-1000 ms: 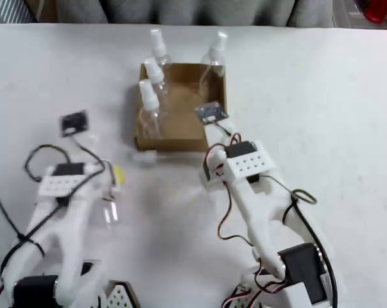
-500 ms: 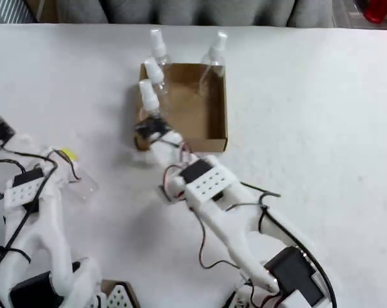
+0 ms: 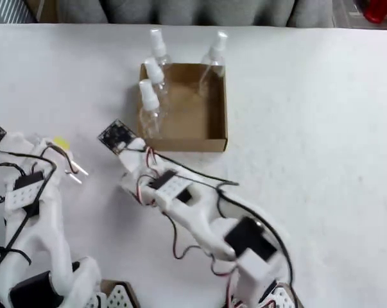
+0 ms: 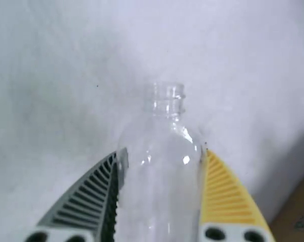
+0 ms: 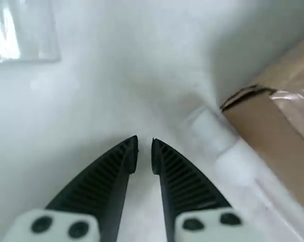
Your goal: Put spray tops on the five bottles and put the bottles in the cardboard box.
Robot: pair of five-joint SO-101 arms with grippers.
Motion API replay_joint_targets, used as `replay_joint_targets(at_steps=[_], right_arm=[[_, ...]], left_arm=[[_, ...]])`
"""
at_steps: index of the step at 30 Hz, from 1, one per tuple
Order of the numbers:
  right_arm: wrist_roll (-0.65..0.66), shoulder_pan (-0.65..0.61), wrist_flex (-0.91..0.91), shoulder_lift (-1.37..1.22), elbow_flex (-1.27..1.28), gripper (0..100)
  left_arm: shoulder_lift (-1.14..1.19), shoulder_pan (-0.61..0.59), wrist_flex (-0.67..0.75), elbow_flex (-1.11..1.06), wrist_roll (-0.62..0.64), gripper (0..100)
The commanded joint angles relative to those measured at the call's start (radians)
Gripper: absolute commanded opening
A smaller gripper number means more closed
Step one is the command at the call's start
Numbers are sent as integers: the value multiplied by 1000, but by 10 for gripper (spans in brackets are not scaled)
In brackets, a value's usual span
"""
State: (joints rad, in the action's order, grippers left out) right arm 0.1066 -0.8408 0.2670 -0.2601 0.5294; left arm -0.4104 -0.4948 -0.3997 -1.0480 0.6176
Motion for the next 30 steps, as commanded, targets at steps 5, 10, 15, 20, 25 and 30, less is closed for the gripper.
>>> replay_joint_targets(at_steps=[5,10,15,20,25,30], right_arm=[[-9,-24,-27,-48,-149,15],[-9,-25,-28,-93,-172,15],[-9,18,-25,-142,-218,15],[-32,33,5,-142,-224,15],[-143,81,82,-133,-224,15],[-173,120,248,-68,-192,15]], left_arm=[[-4,-47,78,11,9,20],[-4,-41,78,14,9,20],[-4,-25,77,11,9,20],[-4,-25,77,9,9,20],[-4,-25,77,9,9,20],[-4,-22,77,9,9,20]])
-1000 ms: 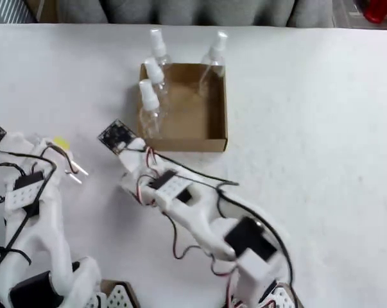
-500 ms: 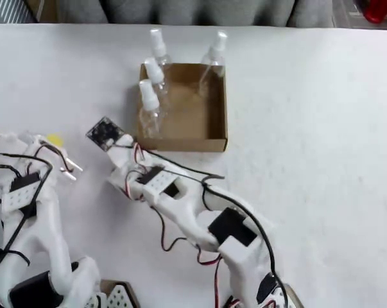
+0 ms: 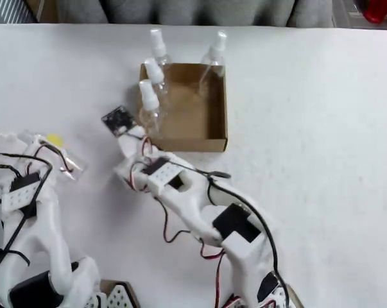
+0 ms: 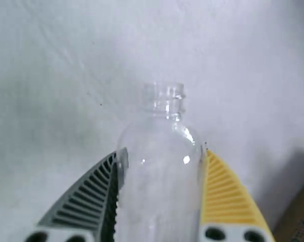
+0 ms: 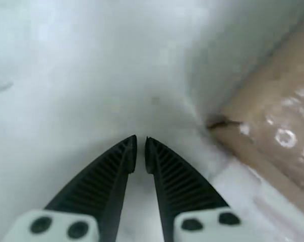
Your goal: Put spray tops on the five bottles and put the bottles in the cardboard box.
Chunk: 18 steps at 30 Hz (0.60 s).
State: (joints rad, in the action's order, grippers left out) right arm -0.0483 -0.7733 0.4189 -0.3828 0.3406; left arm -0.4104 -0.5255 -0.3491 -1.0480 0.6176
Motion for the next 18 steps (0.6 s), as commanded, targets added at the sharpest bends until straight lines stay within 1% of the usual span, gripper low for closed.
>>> replay_joint_targets(at_steps=[1,5,13,18], right_arm=[[-17,54,120,68,12,15],[-17,91,143,140,106,15],[-9,283,150,308,308,15],[-8,352,151,426,431,15]], left_arm=[[-4,8,26,9,9,20],[-4,8,25,9,8,20],[-4,8,20,9,6,20],[-4,8,18,8,3,20]])
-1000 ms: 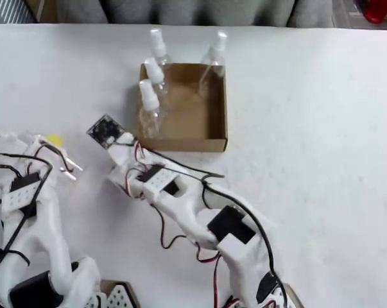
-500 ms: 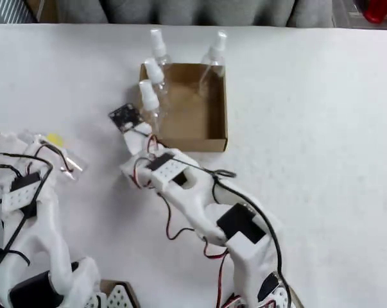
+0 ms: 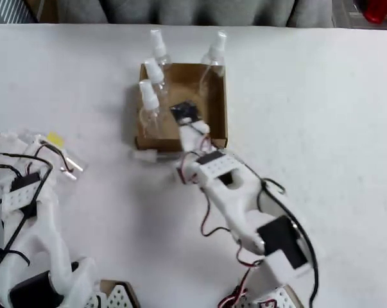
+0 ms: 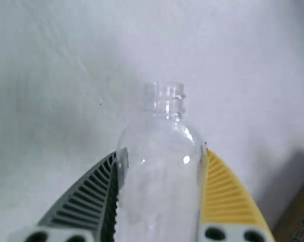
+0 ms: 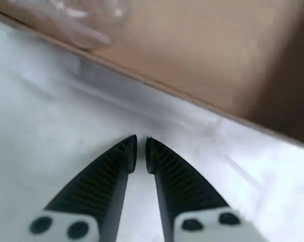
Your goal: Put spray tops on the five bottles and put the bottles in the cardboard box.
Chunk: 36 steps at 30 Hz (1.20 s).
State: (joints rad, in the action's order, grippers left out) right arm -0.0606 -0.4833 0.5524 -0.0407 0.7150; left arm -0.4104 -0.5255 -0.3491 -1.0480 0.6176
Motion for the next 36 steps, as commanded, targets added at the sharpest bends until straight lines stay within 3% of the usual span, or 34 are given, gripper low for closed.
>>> replay_joint_targets(at_steps=[1,9,26,36], right_arm=[[5,84,18,114,75,15],[5,260,8,275,97,16],[-6,239,-134,280,103,16],[-6,193,-266,79,77,16]], left_arm=[[-4,8,18,3,3,20],[-4,8,26,-6,2,20],[-4,8,26,-6,2,20],[-4,8,26,-8,2,20]])
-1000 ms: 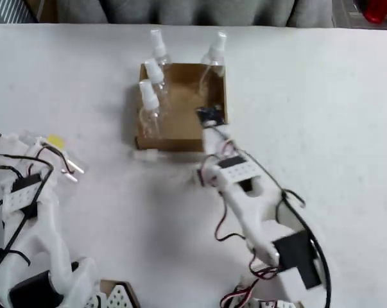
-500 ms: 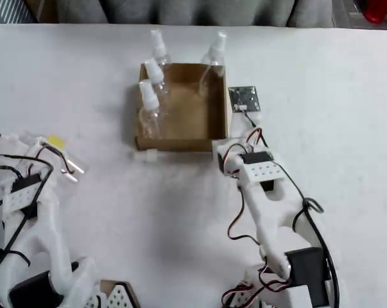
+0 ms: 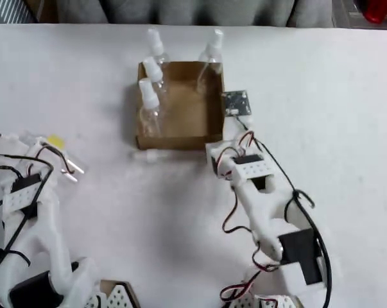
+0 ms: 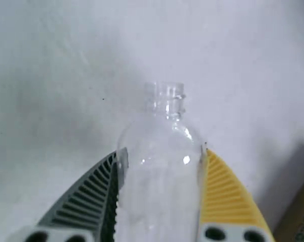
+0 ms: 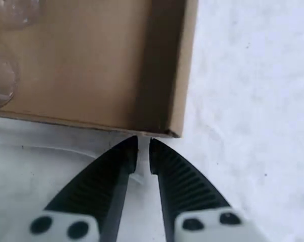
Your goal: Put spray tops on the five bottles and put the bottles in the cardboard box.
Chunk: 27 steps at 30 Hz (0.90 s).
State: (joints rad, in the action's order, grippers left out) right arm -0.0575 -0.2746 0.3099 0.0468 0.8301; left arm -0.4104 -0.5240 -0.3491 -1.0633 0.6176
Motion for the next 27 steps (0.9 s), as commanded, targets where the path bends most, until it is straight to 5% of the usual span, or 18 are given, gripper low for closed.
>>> replay_joint_targets(at_steps=[1,8,18,27], right_arm=[[-9,-18,-13,-15,-43,16],[-9,-105,119,-2,-41,16],[2,-418,464,70,-40,16],[226,-527,805,400,-43,18]], left_arm=[[-4,8,26,8,2,20],[-4,19,26,9,2,20],[-4,18,26,9,2,20],[-4,18,26,11,2,20]])
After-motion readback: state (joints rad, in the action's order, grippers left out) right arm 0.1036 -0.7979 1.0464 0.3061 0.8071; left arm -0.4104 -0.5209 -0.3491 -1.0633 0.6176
